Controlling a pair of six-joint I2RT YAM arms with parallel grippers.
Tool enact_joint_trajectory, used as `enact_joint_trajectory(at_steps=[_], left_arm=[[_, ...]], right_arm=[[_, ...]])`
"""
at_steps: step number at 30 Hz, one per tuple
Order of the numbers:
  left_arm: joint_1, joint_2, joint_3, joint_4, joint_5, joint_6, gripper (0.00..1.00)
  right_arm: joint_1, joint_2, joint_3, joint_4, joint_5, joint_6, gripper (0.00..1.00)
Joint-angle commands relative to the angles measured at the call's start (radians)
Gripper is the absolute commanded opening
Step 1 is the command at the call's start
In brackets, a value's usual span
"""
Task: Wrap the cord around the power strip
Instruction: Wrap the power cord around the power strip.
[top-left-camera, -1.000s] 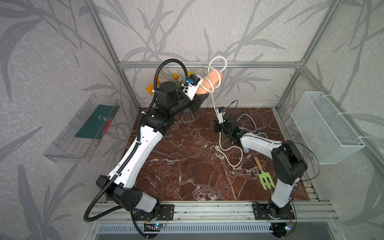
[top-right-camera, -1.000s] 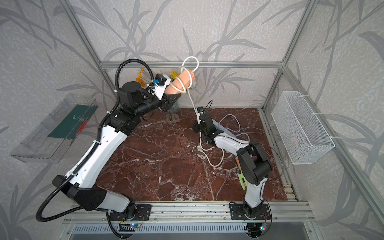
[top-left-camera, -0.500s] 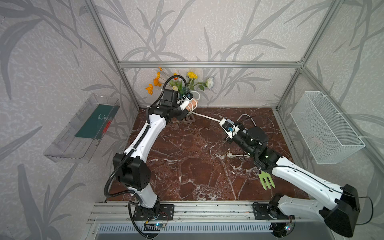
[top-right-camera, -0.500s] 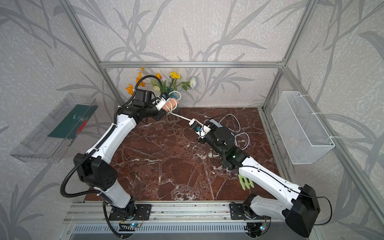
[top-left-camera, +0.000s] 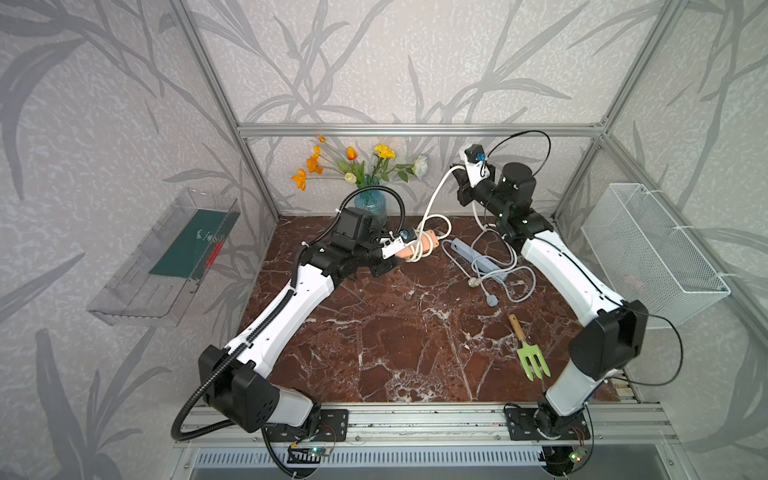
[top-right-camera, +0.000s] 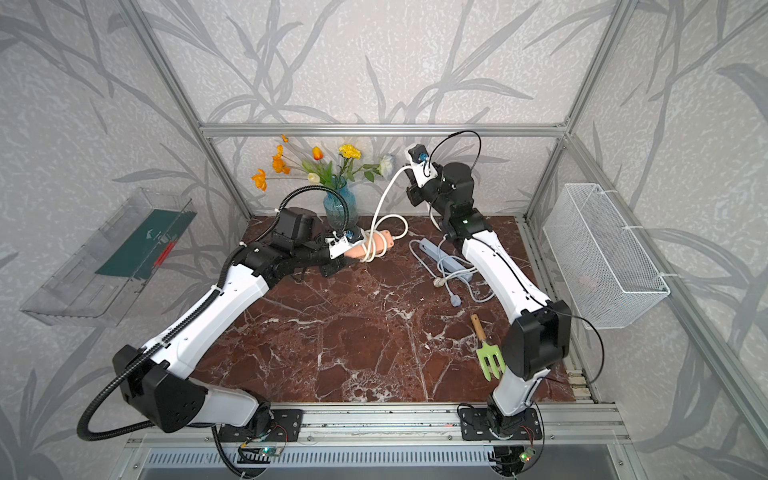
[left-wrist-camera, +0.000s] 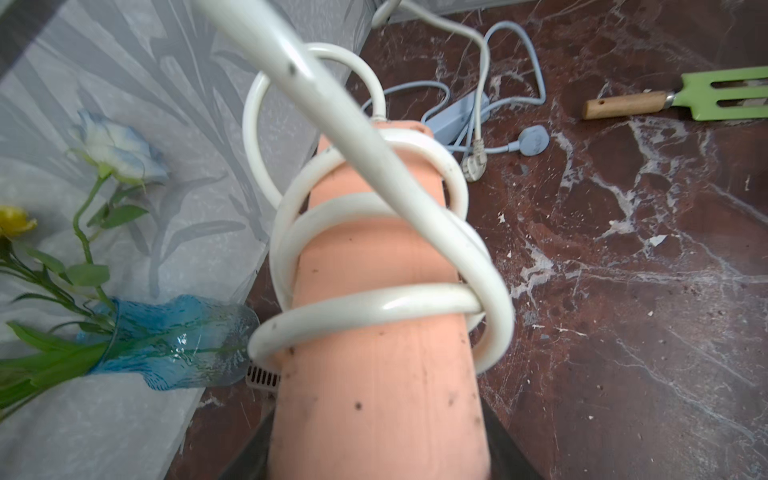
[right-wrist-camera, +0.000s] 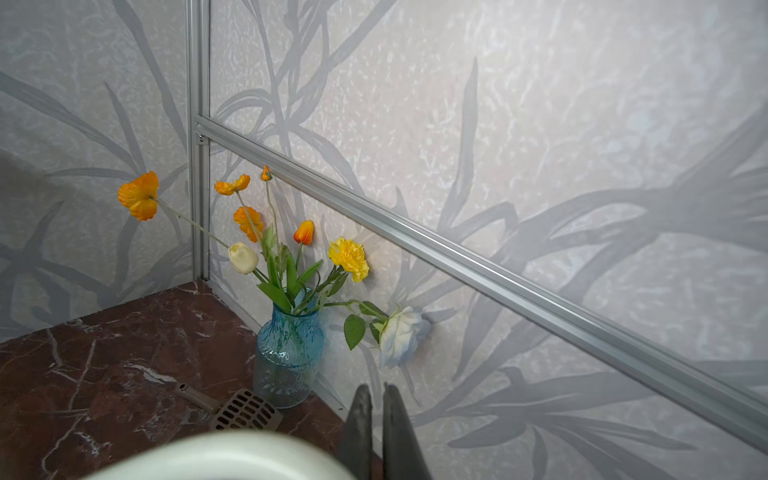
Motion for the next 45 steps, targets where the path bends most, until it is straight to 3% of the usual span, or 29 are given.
enact_joint_trajectory(at_steps=[1,5,11,14,18,23,25,28,33,37,41,45], left_arm=[[-0.060,-0.057,0.017,-0.016,0.161,0.025,0.00],[-0.052,-0.118,0.025,0.103,0.255,-0.104,0.00],[0.039,-0.188,-0.011,0.482,0.332,-0.409,0.00],[0.157,-0.159,-0.001,0.615,0.280,-0.584,0.00],[0.245,-0.127,0.040,0.628,0.120,-0.637,0.00],[0.257,-0.035,0.143,0.441,-0.158,-0.462,0.00],[0.258,0.020,0.186,0.345,-0.308,-0.350,0.00],[0.236,0.086,0.203,0.223,-0.418,-0.171,0.00],[0.147,0.095,0.092,0.144,-0.356,0.036,0.00],[0.104,0.051,0.022,0.029,-0.152,0.122,0.00],[0.082,0.034,0.019,-0.092,-0.080,0.127,0.00],[0.068,0.032,0.035,-0.109,-0.051,0.082,0.00]], right_arm=[[-0.054,0.117,0.173,-0.042,-0.036,0.165,0.00],[-0.035,0.205,0.192,-0.152,-0.009,0.141,0.00],[0.050,0.196,-0.014,-0.152,0.056,0.098,0.00],[0.088,0.140,-0.189,-0.073,0.089,0.114,0.00],[0.107,0.048,-0.398,0.027,0.117,0.189,0.00],[0.172,-0.111,-0.563,0.057,0.173,0.128,0.00],[0.209,-0.181,-0.600,0.034,0.195,0.063,0.00],[0.285,-0.280,-0.614,-0.005,0.190,-0.083,0.00],[0.381,-0.326,-0.435,-0.123,0.244,-0.339,0.00],[0.385,-0.288,-0.248,-0.168,0.282,-0.539,0.00],[0.386,-0.246,-0.114,-0.184,0.298,-0.695,0.00],[0.385,-0.199,-0.042,-0.229,0.319,-0.693,0.09]])
